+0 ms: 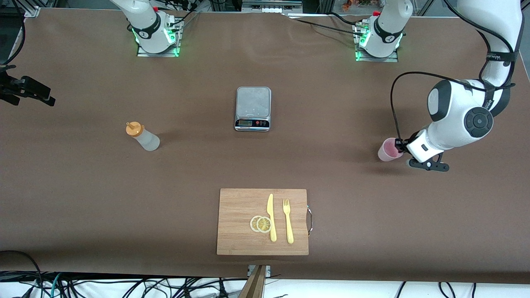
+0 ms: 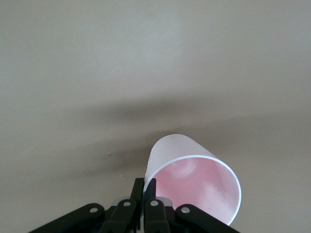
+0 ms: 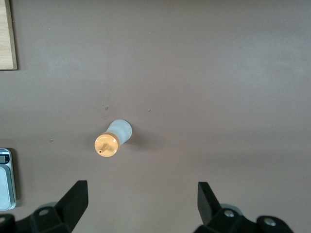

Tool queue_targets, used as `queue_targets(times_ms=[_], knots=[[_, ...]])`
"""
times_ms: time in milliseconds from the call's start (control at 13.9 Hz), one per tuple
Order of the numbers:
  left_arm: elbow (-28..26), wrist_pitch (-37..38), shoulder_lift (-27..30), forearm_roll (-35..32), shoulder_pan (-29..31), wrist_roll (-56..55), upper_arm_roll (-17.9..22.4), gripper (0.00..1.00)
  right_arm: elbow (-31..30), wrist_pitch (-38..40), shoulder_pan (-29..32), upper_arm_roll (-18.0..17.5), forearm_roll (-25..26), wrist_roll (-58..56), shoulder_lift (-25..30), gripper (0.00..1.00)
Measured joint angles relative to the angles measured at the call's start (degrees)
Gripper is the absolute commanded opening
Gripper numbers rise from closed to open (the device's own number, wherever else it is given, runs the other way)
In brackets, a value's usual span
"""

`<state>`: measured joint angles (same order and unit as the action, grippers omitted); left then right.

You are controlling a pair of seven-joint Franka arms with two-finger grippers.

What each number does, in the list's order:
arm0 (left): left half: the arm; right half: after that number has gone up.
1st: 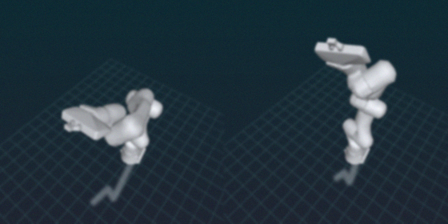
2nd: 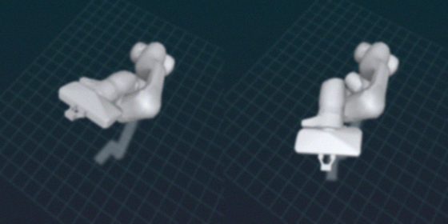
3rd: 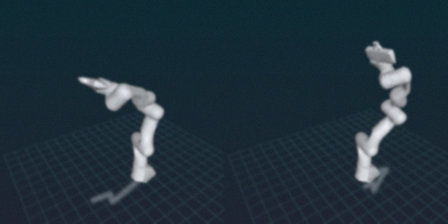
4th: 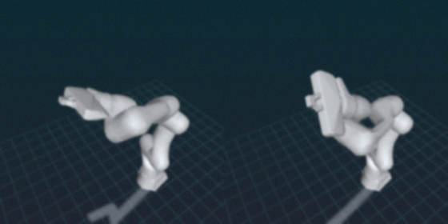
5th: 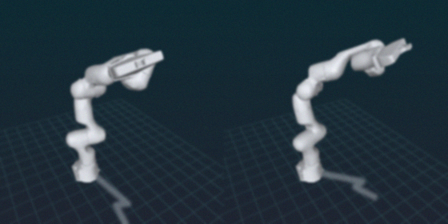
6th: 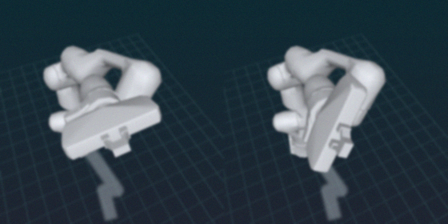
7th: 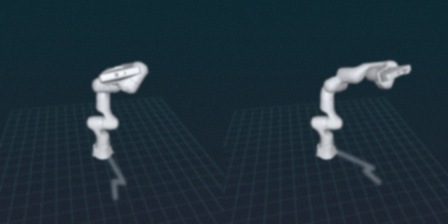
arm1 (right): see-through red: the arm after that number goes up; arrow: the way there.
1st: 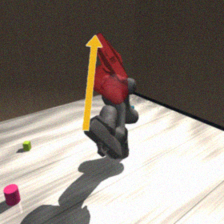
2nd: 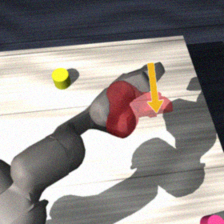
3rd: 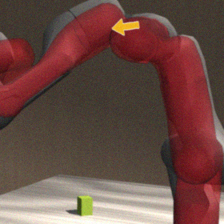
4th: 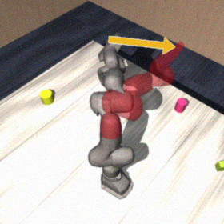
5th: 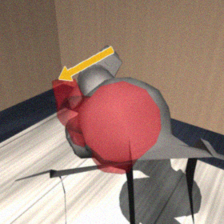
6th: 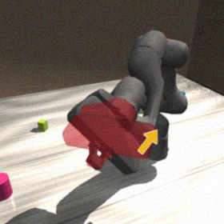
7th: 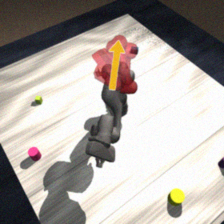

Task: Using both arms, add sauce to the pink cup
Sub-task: 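Carry the pink cup with the left gripper onto the scale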

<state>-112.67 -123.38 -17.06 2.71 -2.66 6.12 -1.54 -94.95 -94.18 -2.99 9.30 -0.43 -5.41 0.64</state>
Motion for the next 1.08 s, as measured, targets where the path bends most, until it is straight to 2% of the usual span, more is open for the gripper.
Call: queue_targets(times_ms=[288, 648, 864, 1080], knots=[[2.88, 0.89, 0.3, 5.32, -9.46, -6.31, -0.3, 0.0, -0.02, 0.0, 0.0, 0.03, 0.0, 0.0, 0.0, 1.0], [3.2, 0.84, 0.05, 6.33, -24.48, -22.13, -0.65, 0.0, -0.04, 0.0, 0.0, 0.05, -0.01, 0.0, 0.0, 1.0], [3.79, 0.78, -0.93, 7.03, -31.33, -26.35, -0.68, 0.0, -0.04, 0.0, 0.01, 0.06, -0.01, 0.0, 0.0, 1.0], [3.88, -1.79, -3.04, 10.72, -36.34, -30.07, -0.66, 0.0, -0.05, 0.0, 0.01, 0.06, -0.01, 0.0, -0.01, 1.0]])
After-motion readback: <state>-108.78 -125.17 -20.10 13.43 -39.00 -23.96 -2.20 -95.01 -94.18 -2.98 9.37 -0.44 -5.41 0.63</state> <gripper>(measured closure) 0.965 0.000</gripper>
